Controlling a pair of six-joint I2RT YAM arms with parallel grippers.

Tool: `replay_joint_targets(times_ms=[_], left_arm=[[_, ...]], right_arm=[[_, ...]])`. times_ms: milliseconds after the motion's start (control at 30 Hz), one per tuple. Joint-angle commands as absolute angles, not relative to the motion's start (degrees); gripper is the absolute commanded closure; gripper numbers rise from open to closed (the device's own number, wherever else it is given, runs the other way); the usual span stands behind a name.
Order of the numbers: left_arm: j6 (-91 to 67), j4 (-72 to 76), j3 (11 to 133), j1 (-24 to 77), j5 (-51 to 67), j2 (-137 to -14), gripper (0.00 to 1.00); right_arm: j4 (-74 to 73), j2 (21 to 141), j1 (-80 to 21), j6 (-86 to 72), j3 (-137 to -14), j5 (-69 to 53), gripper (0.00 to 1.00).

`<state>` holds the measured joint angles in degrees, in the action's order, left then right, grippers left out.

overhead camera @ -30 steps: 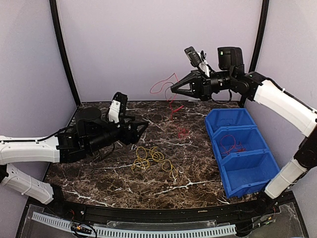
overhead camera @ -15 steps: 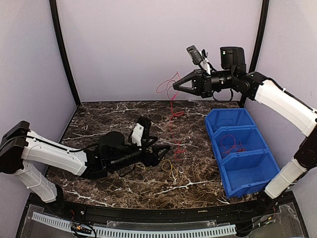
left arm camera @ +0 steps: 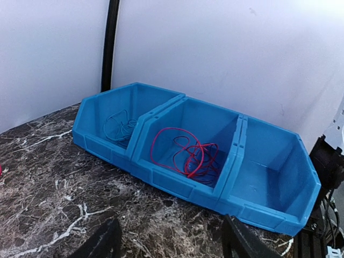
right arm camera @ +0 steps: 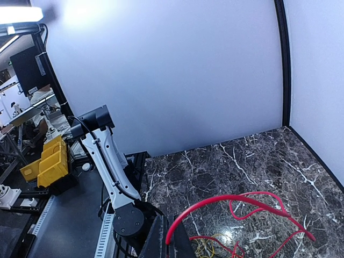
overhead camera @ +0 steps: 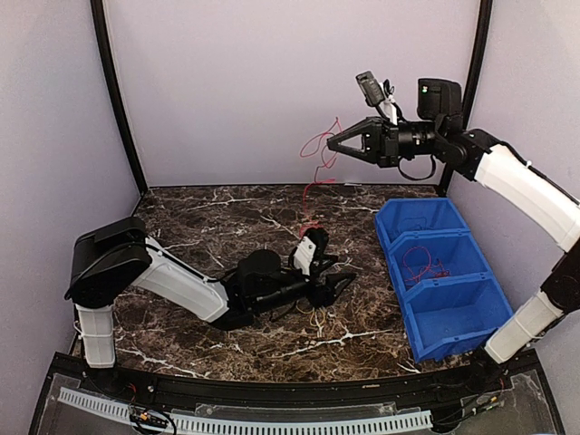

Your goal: Untangle the cables

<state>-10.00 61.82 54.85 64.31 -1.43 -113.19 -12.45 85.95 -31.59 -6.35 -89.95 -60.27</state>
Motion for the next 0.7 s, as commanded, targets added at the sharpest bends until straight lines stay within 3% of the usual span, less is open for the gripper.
replay_joint_targets(times_ms=[0,167,367,667], left_arm=[[-12.4,64.8,58.4,63.5,-10.0,-115.2,0.40],[-17.2,67.7,55.3,63.1,-6.6,-114.7,0.46],[-23.7,68.3,53.0,63.1,-3.9,-114.8,0.36],[-26.8,65.7,55.0,62.9,-2.7,-115.9,0.40]], right_arm=[[-9.0,84.0,-30.9,-8.0,-89.7,-62.1,1.00],[-8.6,83.9,-30.8,-8.7,-90.3,-62.9,1.00],[-8.0,83.7,-30.8,-9.1,-89.6,-63.6,1.00],[-8.4,83.2,-30.7,-8.4,-89.5,-63.2,1.00]])
